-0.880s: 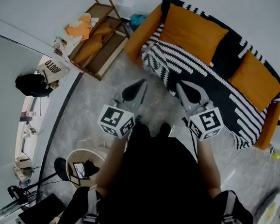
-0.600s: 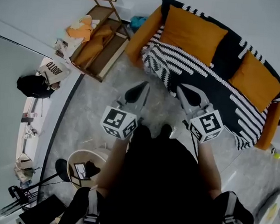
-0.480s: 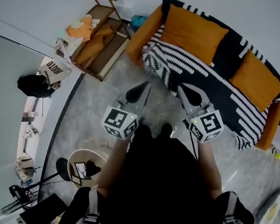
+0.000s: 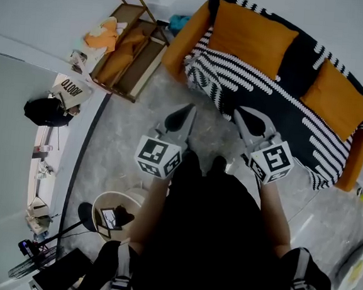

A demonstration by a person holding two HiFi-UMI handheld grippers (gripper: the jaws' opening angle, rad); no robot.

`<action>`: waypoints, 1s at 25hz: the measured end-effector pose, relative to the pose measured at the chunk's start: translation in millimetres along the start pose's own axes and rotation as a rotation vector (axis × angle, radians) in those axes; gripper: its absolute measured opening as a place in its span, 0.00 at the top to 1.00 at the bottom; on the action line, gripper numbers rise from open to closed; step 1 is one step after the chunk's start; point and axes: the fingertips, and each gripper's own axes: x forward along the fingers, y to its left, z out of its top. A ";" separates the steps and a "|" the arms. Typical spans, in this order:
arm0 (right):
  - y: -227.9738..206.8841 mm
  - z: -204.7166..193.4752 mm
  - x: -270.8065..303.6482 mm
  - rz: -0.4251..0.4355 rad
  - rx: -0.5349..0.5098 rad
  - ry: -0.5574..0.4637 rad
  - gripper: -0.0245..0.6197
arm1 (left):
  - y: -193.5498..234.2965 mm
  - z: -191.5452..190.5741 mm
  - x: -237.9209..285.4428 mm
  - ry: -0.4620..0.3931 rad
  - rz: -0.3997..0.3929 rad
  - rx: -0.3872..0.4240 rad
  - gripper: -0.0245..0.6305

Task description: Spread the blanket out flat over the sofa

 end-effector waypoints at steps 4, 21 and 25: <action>-10.1 -2.3 7.8 -0.009 0.002 0.004 0.96 | 10.1 -1.5 13.8 0.003 -0.006 -0.011 0.95; -59.0 14.7 121.1 -0.104 0.008 0.057 0.96 | 124.2 10.8 101.8 0.049 -0.109 0.000 0.95; -68.3 17.8 158.4 -0.143 0.023 0.070 0.96 | 158.5 8.9 123.6 0.083 -0.154 0.002 0.95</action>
